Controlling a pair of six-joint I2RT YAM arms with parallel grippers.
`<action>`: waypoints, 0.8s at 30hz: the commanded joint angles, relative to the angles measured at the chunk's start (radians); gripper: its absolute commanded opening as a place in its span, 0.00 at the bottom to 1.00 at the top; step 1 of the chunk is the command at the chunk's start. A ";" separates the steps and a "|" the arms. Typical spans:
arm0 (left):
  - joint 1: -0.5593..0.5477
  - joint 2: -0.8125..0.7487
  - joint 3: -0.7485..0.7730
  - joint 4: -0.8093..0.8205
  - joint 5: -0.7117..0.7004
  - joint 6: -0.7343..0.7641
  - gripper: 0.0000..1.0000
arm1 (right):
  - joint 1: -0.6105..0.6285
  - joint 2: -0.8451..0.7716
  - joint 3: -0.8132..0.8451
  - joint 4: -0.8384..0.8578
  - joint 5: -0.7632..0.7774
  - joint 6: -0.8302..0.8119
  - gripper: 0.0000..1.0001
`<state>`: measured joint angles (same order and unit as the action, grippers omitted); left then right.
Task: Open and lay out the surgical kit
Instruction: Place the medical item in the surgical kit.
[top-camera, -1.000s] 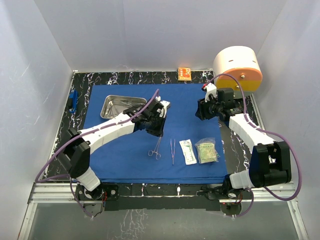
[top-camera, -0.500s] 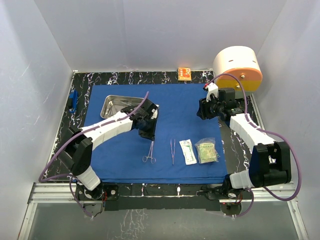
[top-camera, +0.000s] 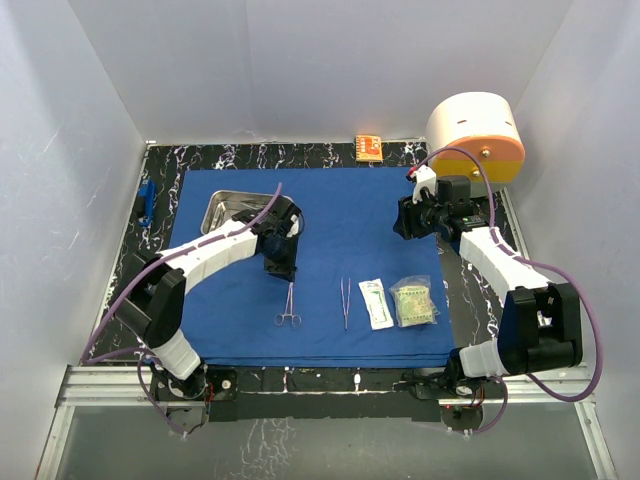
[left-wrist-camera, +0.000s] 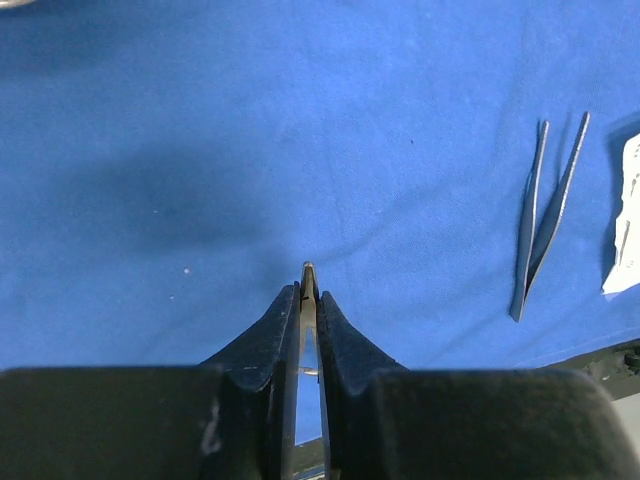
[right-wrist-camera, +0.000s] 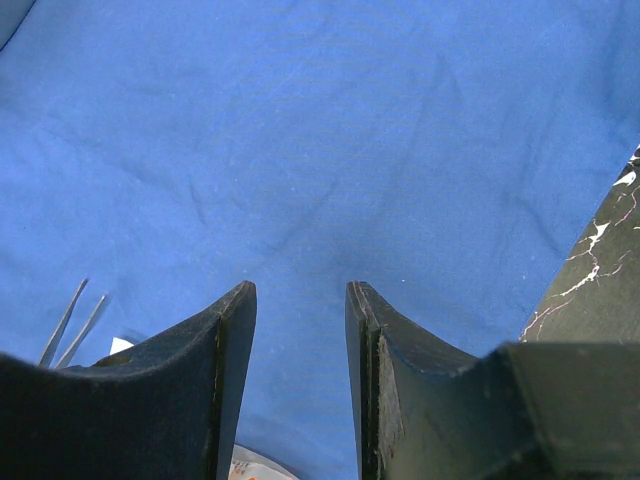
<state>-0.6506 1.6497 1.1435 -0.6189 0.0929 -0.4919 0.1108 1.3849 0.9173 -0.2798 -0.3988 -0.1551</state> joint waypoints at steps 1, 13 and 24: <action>0.014 0.021 0.011 -0.032 0.009 -0.032 0.00 | -0.003 0.001 0.017 0.048 -0.017 -0.003 0.40; 0.042 0.097 0.030 -0.019 0.027 -0.075 0.00 | -0.003 -0.001 0.013 0.052 -0.031 -0.001 0.40; 0.046 0.148 0.036 0.000 0.038 -0.090 0.02 | -0.004 -0.017 0.005 0.059 -0.045 0.007 0.40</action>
<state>-0.6098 1.7969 1.1503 -0.6052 0.1143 -0.5697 0.1108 1.3949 0.9173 -0.2794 -0.4232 -0.1539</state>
